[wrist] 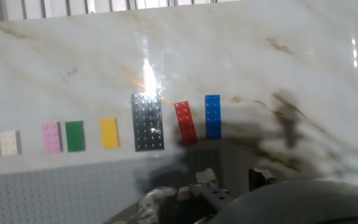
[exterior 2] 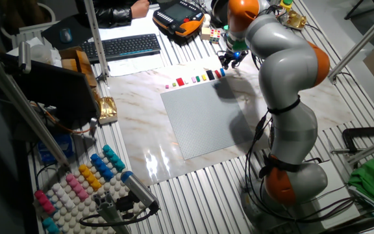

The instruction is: Build with small Lego blocks

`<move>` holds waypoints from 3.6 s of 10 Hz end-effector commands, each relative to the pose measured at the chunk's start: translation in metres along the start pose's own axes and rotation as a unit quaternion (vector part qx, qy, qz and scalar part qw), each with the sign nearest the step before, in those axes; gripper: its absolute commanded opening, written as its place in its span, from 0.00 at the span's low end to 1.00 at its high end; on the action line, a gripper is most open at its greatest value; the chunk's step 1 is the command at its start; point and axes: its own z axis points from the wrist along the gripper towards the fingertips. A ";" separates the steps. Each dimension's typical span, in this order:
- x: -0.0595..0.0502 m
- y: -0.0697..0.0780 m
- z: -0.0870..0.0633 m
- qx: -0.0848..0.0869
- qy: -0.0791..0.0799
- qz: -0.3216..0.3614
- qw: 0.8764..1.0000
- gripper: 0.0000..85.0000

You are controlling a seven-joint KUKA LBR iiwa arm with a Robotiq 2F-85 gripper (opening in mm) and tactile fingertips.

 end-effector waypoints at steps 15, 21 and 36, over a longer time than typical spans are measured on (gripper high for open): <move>-0.026 0.000 0.011 -0.011 0.011 0.008 1.000 0.51; -0.042 -0.003 0.042 -0.024 -0.005 -0.012 1.000 0.54; -0.043 -0.012 0.087 -0.032 -0.015 -0.015 0.999 0.56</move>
